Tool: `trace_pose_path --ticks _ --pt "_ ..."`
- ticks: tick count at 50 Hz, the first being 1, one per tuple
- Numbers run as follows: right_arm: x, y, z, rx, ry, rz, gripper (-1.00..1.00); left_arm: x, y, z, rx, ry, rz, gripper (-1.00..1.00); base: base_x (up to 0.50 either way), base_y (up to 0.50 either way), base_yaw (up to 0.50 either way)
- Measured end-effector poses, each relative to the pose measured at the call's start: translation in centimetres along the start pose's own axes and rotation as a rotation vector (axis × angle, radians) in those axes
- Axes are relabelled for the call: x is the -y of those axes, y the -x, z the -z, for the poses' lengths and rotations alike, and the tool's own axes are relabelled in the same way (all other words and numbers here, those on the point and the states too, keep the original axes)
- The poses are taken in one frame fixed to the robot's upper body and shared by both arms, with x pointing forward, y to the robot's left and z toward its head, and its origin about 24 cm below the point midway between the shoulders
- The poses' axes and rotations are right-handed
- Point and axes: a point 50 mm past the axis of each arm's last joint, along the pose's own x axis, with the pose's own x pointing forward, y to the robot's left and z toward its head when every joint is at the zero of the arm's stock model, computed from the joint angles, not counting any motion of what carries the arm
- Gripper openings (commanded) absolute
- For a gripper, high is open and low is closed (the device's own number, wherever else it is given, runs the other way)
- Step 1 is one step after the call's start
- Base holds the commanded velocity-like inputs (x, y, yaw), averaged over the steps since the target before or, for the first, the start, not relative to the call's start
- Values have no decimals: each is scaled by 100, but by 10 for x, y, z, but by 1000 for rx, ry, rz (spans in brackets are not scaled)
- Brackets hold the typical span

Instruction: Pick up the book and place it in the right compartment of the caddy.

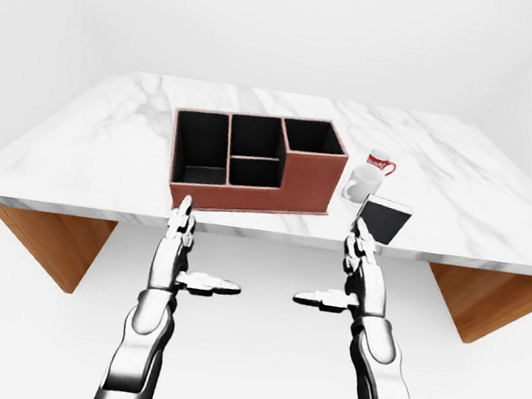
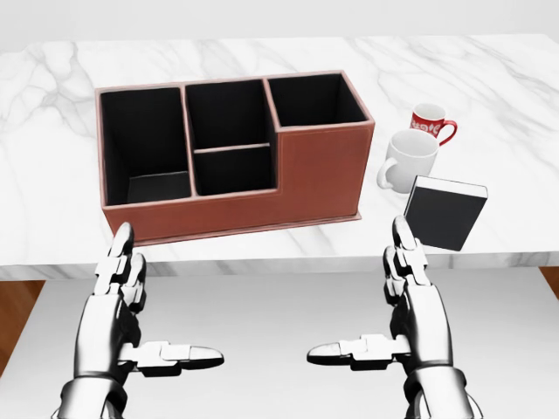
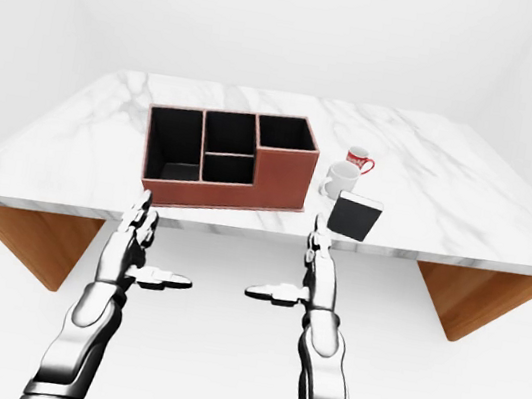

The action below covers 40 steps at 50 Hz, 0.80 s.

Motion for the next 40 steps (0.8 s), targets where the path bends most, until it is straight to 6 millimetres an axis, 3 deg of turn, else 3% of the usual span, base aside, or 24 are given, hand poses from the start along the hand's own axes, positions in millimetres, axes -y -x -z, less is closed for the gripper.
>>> trace_pose_path --ticks 20,27,33,40 --pt "14 -2 -9 11 -3 31 100 -14 0 -10 19 -1 -31 100 0 0 0" --pt "42 5 -42 130 -23 120 100 -35 0 -33 86 1 -112 100 0 0 0" --pt "70 22 -76 279 -19 214 100 -63 6 -65 221 24 -217 100 0 0 0" --pt "89 43 -106 415 8 285 100 -89 15 -88 324 59 -345 100 0 0 0"
